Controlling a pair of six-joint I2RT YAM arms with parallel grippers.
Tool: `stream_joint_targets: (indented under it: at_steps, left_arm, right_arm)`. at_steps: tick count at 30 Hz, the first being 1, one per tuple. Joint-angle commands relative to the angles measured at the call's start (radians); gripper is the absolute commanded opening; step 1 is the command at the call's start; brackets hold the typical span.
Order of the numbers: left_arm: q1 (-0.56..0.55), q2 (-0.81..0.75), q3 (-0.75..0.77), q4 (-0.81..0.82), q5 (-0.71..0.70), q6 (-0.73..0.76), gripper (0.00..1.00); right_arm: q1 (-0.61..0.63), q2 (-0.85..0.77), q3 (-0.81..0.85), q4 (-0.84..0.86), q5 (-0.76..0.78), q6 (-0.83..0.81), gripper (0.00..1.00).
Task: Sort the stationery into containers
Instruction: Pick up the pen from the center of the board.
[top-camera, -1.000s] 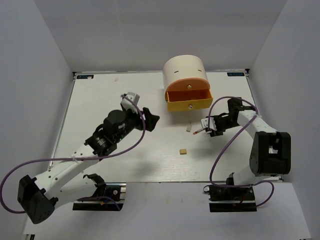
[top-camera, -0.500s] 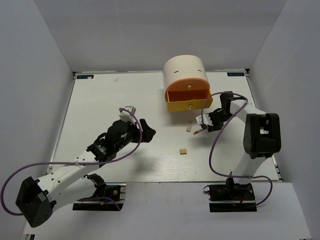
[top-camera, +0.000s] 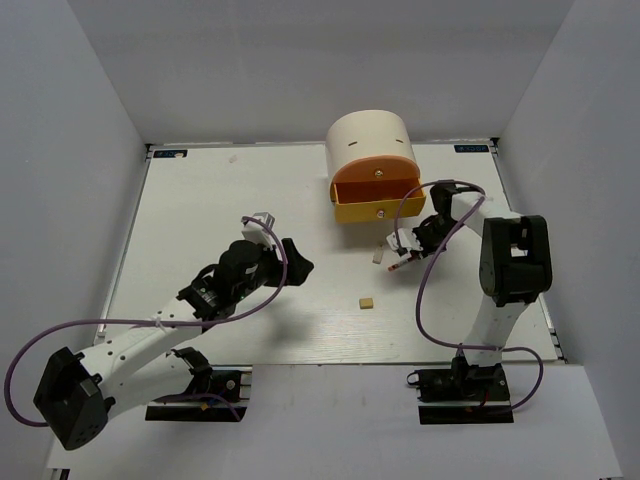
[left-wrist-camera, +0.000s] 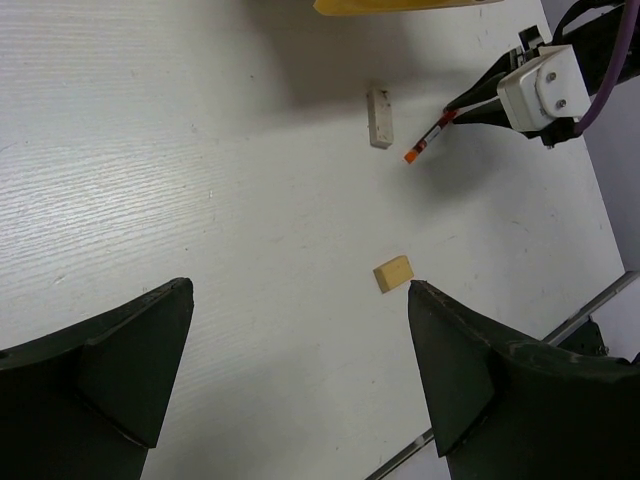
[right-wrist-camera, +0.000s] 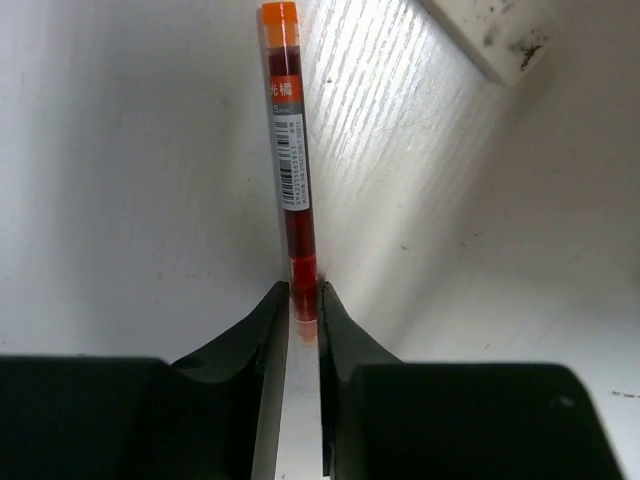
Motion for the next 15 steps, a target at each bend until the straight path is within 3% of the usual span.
stream_joint_targets:
  at_steps: [1, 4, 9, 15]
  left_arm:
    - [-0.004, 0.005, -0.003, 0.019, 0.016, -0.005, 0.98]
    - [-0.004, 0.027, -0.003, 0.019, 0.025, 0.005, 0.98]
    - [-0.004, 0.027, -0.012, 0.019, 0.035, 0.005, 0.99]
    - [-0.004, 0.048, -0.022, 0.051, 0.064, 0.005, 0.99]
  right_arm:
    - [-0.002, 0.055, 0.005, -0.117, 0.072, -0.02, 0.16]
    - [0.005, 0.066, 0.042, -0.237, 0.037, -0.011, 0.07]
    - [-0.008, -0.009, 0.119, -0.411, -0.172, 0.023, 0.0]
    - [0.002, -0.198, 0.17, -0.346, -0.434, 0.168, 0.0]
